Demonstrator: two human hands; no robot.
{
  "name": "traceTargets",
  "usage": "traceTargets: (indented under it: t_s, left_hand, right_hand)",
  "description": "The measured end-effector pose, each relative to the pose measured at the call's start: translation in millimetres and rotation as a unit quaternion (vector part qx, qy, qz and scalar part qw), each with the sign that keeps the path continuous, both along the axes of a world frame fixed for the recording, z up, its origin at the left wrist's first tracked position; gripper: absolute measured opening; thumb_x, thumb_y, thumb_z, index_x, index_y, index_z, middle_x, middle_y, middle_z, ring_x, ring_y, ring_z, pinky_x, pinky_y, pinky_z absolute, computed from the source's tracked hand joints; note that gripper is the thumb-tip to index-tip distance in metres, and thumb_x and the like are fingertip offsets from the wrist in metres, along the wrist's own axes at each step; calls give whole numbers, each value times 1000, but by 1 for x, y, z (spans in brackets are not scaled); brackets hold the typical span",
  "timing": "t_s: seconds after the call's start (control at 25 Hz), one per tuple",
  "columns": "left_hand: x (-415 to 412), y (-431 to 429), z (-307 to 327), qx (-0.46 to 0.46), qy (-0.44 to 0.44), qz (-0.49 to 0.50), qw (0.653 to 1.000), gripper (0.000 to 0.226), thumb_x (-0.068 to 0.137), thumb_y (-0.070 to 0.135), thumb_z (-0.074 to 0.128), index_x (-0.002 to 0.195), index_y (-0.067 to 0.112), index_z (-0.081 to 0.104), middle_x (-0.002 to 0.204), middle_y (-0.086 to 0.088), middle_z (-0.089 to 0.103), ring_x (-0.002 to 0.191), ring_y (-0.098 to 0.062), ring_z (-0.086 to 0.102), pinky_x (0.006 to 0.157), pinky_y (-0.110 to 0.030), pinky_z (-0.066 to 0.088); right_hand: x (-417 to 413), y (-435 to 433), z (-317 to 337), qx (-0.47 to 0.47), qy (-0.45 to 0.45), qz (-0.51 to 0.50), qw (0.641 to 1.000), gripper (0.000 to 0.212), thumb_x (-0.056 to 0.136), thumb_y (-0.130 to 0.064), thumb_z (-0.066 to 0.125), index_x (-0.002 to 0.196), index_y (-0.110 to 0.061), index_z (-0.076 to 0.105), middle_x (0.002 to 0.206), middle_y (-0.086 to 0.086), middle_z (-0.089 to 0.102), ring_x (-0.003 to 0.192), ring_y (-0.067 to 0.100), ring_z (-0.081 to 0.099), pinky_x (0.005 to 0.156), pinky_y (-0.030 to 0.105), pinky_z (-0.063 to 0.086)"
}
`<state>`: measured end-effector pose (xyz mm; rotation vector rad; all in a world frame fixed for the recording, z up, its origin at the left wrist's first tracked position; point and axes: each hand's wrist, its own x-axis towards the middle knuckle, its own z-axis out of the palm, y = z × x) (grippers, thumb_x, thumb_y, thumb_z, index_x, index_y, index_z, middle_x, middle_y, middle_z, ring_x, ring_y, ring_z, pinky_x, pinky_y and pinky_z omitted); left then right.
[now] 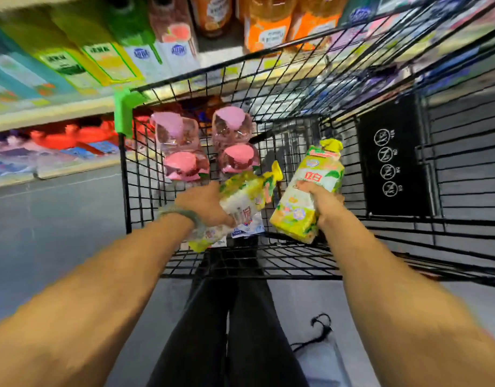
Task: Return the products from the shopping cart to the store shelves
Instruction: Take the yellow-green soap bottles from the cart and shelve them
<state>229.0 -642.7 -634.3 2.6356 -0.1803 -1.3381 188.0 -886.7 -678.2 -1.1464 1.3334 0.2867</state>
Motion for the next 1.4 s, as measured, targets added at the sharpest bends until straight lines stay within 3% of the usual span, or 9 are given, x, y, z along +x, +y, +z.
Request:
traceTargets:
  t_s: [0.2, 0.36, 0.44, 0.52, 0.68, 0.8, 1.04, 1.24, 1.4]
  left_hand:
    - [-11, 22, 78, -82, 19, 140, 987, 75, 48, 69, 73, 106, 23, 60, 97, -1, 68, 80, -21, 64, 74, -36, 55]
    - [-22, 49, 141, -121, -33, 264, 956, 46, 59, 52, 81, 89, 25, 60, 81, 7, 63, 71, -11, 59, 63, -24, 46]
    - [-23, 69, 167, -129, -67, 307, 940, 67, 38, 63, 83, 90, 23, 65, 86, 3, 69, 74, -14, 63, 67, -28, 52]
    - [-21, 88, 190, -121, -100, 302, 940, 81, 31, 65, 81, 98, 21, 70, 94, -2, 72, 82, -20, 67, 75, -32, 55]
    - [-24, 136, 248, -79, -168, 306, 934, 68, 39, 69, 75, 83, 17, 69, 79, -2, 69, 70, -20, 63, 60, -30, 48]
    - [-34, 178, 279, -75, -211, 297, 928, 74, 39, 75, 71, 77, 13, 67, 79, -7, 68, 71, -24, 62, 53, -28, 40]
    - [-69, 271, 311, -157, -246, 354, 888, 68, 45, 65, 80, 75, 5, 70, 74, -12, 70, 66, -26, 61, 55, -30, 37]
    - [-94, 349, 348, -200, -308, 395, 842, 54, 56, 55, 83, 51, 14, 49, 51, -2, 52, 49, -20, 46, 47, -26, 29]
    - [-109, 416, 376, -206, -349, 384, 830, 57, 51, 63, 80, 76, 14, 65, 72, -4, 68, 64, -20, 63, 55, -32, 50]
  right_hand:
    - [-14, 7, 82, 27, 1, 71, 997, 92, 42, -41, 91, 117, -8, 50, 106, 15, 65, 92, 32, 67, 82, 45, 56]
    - [0, 3, 59, 38, -24, 106, 993, 111, 21, -39, 94, 123, -13, 59, 117, 13, 68, 93, 37, 71, 74, 57, 56]
    - [14, 7, 56, 35, -80, 149, 985, 117, 22, -41, 95, 128, -14, 54, 120, 13, 65, 94, 39, 70, 70, 58, 56]
    - [27, 20, 60, 34, -133, 170, 976, 129, 14, -40, 95, 131, -11, 51, 122, 13, 64, 90, 36, 71, 61, 52, 57]
    - [58, 70, 134, 10, -159, 204, 966, 106, 22, -38, 95, 118, -11, 60, 109, 14, 70, 85, 35, 73, 66, 51, 58]
    - [82, 110, 164, 19, -173, 198, 965, 123, 16, -37, 96, 128, -15, 51, 112, 15, 68, 84, 37, 72, 66, 58, 56]
    - [-3, 261, 335, 64, -239, 264, 932, 48, 70, -38, 76, 106, -9, 64, 100, 13, 68, 86, 30, 66, 73, 36, 55]
    - [77, 311, 242, 10, -299, 234, 925, 135, 16, -31, 97, 138, -14, 41, 126, 18, 60, 98, 40, 68, 68, 60, 55]
    - [75, 389, 286, -6, -364, 260, 894, 131, 5, -34, 95, 126, -8, 52, 108, 13, 69, 87, 34, 72, 68, 58, 58]
